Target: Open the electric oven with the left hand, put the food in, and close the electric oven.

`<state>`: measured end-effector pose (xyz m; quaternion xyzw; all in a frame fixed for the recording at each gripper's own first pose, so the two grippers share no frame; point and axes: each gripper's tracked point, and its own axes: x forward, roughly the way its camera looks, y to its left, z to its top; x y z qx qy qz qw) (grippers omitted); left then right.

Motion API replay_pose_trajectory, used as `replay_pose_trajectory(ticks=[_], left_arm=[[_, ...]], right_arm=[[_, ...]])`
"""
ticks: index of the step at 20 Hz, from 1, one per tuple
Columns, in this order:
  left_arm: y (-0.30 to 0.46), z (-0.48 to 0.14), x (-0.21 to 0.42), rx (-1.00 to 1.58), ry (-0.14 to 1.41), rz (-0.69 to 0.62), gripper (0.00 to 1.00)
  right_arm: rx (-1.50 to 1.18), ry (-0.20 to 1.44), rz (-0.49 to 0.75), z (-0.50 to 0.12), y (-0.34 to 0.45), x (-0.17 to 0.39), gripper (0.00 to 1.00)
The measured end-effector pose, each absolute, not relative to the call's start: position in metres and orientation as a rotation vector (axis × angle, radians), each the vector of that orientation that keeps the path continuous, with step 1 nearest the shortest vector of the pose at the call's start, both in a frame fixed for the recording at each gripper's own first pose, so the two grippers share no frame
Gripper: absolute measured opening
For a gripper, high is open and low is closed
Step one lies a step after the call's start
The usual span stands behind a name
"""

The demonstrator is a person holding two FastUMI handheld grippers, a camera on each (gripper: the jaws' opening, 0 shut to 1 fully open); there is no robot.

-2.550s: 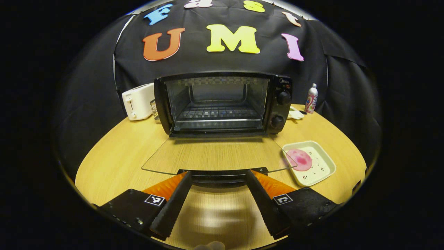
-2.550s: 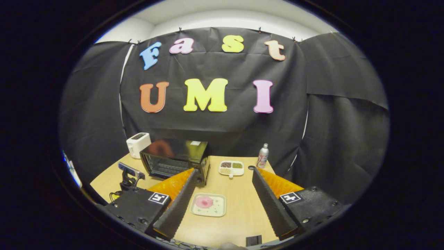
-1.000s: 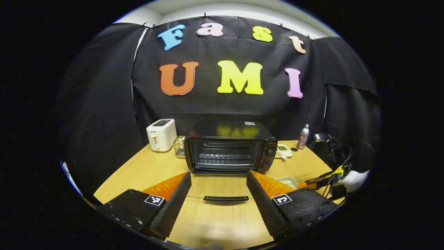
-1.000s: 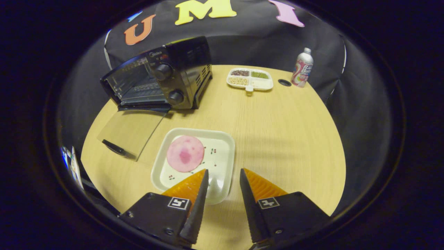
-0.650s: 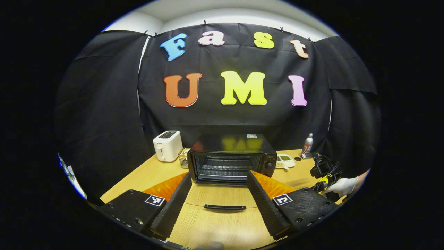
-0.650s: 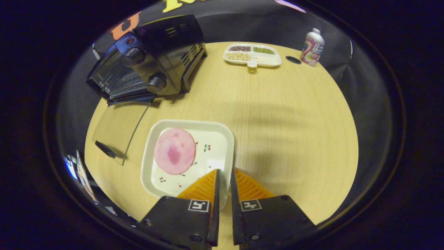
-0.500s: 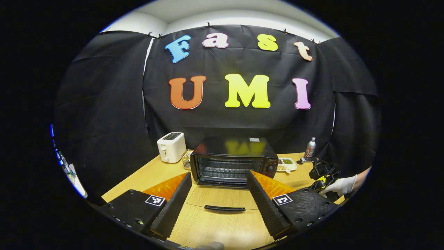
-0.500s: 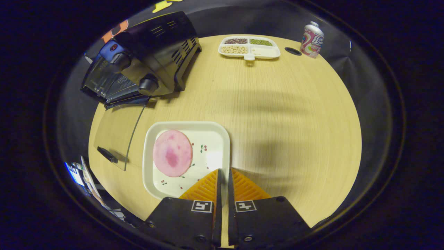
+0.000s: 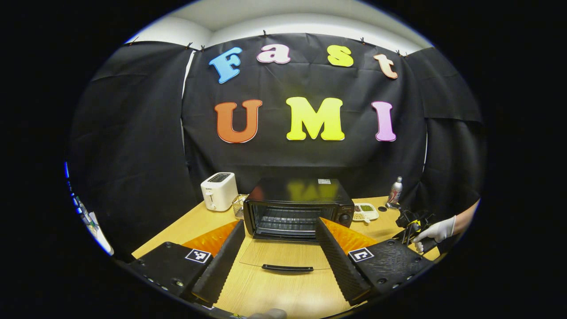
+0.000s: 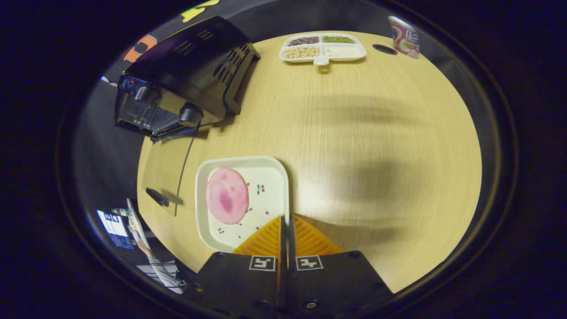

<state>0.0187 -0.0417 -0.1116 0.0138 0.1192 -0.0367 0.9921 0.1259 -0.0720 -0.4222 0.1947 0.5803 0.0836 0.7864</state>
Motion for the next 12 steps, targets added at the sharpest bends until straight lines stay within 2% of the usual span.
replay_pose_trajectory(ticks=[3, 4, 5, 6, 7, 8, 9, 11, 12], left_arm=[[-0.032, -0.107, 0.022, 0.029, 0.239, -0.110, 0.97], [-0.027, -0.106, 0.022, 0.026, 0.241, -0.125, 0.97], [-0.023, -0.106, 0.024, 0.020, 0.244, -0.141, 0.97], [-0.018, -0.106, 0.024, 0.015, 0.248, -0.159, 0.97], [-0.014, -0.106, 0.024, 0.015, 0.251, -0.174, 0.97], [-0.010, -0.105, 0.026, 0.023, 0.247, -0.188, 0.96], [-0.006, -0.104, 0.027, 0.030, 0.243, -0.202, 0.97], [0.000, -0.105, 0.028, 0.033, 0.240, -0.221, 0.97], [0.001, -0.106, 0.028, 0.026, 0.242, -0.227, 0.97]], right_arm=[[0.509, 1.187, 0.190, -0.408, -0.060, 0.122, 0.04], [0.535, 1.161, 0.175, -0.403, -0.057, 0.120, 0.00], [0.565, 1.140, 0.164, -0.396, -0.055, 0.118, 0.04], [0.594, 1.121, 0.156, -0.390, -0.051, 0.116, 0.01], [0.600, 1.114, 0.140, -0.390, -0.051, 0.112, 0.04], [0.593, 1.119, 0.107, -0.394, -0.056, 0.110, 0.00], [0.585, 1.134, 0.093, -0.397, -0.058, 0.107, 0.04], [0.577, 1.128, 0.113, -0.396, -0.056, 0.109, 0.04], [0.568, 1.127, 0.107, -0.397, -0.058, 0.111, 0.00]])
